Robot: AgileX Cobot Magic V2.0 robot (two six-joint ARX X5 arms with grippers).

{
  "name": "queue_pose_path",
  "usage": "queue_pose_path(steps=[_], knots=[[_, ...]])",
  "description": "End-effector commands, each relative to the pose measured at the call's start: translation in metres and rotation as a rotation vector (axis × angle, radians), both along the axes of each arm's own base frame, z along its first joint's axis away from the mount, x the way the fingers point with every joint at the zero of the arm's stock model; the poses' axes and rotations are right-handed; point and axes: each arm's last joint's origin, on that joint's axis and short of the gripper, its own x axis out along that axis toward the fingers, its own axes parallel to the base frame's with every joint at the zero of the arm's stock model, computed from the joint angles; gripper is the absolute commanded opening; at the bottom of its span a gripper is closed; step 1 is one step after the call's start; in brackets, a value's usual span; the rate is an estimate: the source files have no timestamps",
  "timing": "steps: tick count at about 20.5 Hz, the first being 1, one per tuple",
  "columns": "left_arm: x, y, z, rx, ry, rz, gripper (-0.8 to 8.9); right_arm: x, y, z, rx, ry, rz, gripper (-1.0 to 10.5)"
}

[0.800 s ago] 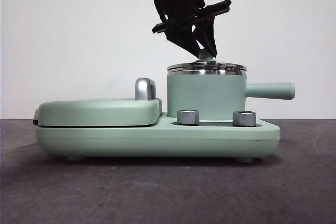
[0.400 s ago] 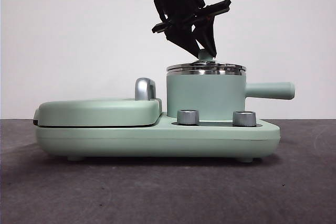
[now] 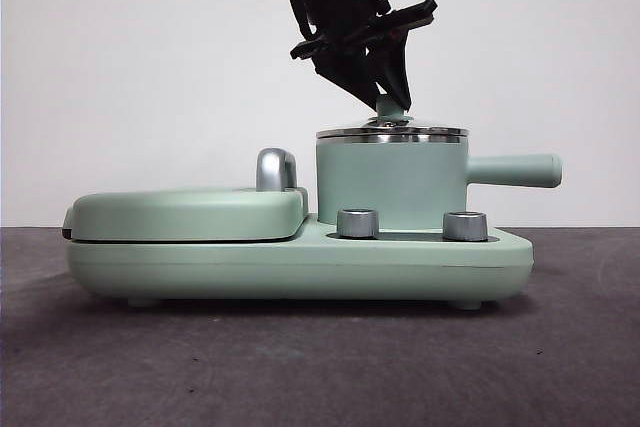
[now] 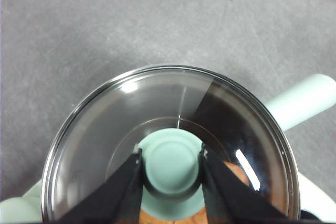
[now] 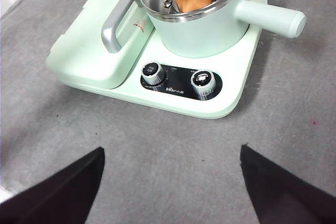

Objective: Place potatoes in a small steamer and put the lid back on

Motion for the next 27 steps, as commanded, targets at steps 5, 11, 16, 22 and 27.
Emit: queue_pose_path(steps=[5,11,16,22,27], knots=[[0.002,-0.003,-0.023,0.1,0.06,-0.07,0.05,0.0,0.001,0.004,0.019,-0.011,-0.002,4.1],[0.002,-0.003,-0.023,0.09,0.063,-0.066,0.7,0.0,0.001,0.004,0.018,-0.011,-0.001,4.1],[0.004,-0.001,-0.008,-0.013,0.057,0.017,5.63,0.0,0.001,0.004,0.018,-0.011,-0.001,4.1],[-0.013,0.023,0.042,-0.079,0.029,0.062,5.91,0.0,0.001,0.004,0.018,-0.012,-0.001,4.1],[-0.057,0.058,0.092,-0.093,0.078,0.093,5.9,0.0,0.001,0.004,0.018,-0.013,-0.001,4.1]])
